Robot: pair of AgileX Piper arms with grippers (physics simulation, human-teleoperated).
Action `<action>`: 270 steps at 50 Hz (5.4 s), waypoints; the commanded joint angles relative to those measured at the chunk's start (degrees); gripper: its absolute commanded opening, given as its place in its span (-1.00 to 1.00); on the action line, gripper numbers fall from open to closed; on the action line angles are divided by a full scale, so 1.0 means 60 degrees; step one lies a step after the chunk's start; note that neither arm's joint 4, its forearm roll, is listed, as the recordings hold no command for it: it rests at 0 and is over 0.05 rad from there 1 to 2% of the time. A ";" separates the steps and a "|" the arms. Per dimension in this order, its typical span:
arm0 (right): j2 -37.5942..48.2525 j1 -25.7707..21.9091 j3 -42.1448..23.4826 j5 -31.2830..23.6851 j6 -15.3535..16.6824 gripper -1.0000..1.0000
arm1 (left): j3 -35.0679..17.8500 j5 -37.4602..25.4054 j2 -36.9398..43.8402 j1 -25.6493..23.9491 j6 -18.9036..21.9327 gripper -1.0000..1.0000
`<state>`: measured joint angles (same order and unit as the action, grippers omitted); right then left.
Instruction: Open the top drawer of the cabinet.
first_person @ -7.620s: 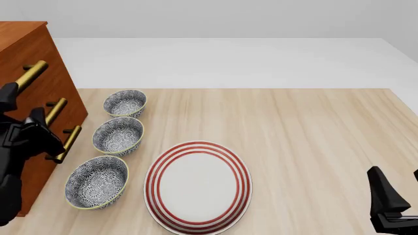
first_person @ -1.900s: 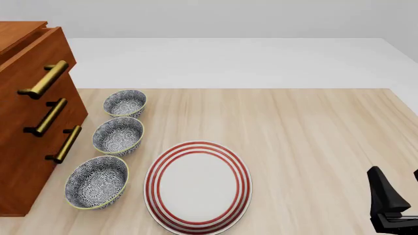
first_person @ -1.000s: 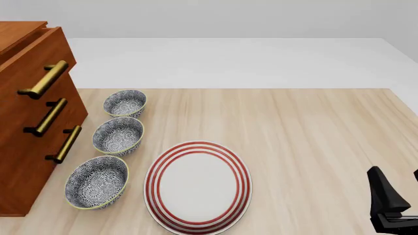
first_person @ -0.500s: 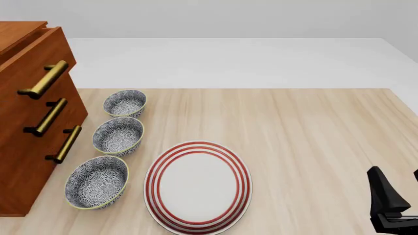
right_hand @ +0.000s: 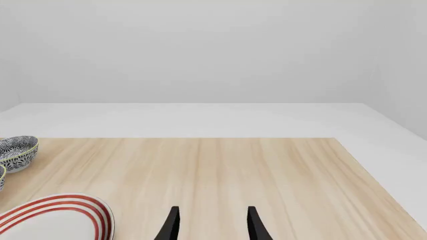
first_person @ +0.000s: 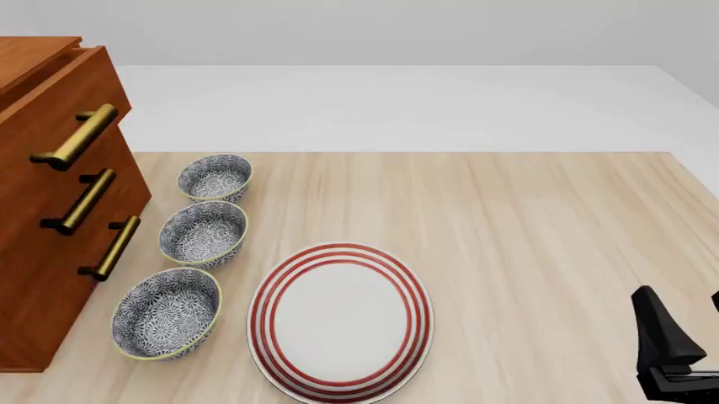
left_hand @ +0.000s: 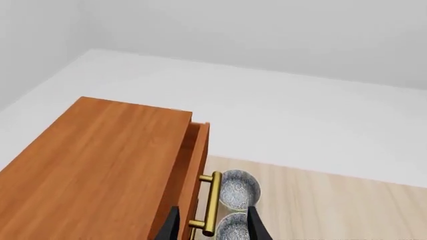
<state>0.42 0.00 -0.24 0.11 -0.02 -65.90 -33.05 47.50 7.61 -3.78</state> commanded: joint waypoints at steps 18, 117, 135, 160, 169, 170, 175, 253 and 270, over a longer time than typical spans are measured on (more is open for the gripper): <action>0.0000 0.0001 0.0000 0.0000 0.0001 1.00 | 0.0387 0.0451 0.0338 0.0398 0.0016 1.00; 0.0000 0.0001 0.0000 0.0000 0.0002 1.00 | 0.1101 0.1409 0.1929 0.0535 0.0473 1.00; 0.0000 0.0000 0.0000 0.0000 0.0000 1.00 | 0.1199 0.1570 0.2203 0.0584 0.0377 1.00; 0.0000 0.0000 0.0000 0.0000 0.0001 1.00 | 0.1133 0.1700 0.2605 0.0617 0.0302 1.00; 0.0001 0.0000 0.0000 0.0000 0.0000 1.00 | 0.1119 0.1727 0.2720 0.0632 0.0250 1.00; 0.0000 -0.0003 0.0000 0.0000 0.0001 1.00 | 0.1118 0.1729 0.2730 0.0637 0.0245 1.00; 0.0001 0.0000 0.0000 0.0000 0.0000 1.00 | 0.1127 0.1749 0.2798 0.0634 0.0252 1.00; -0.0001 0.0000 0.0000 0.0000 0.0000 1.00 | 0.1179 0.1861 0.3586 0.0183 0.0040 1.00; 0.0001 0.0001 0.0000 0.0000 0.0000 1.00 | 0.1233 0.1720 0.3566 -0.0184 0.0075 1.00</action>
<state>0.42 0.00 -0.24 0.11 -0.02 -60.19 -21.89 67.73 7.69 -3.43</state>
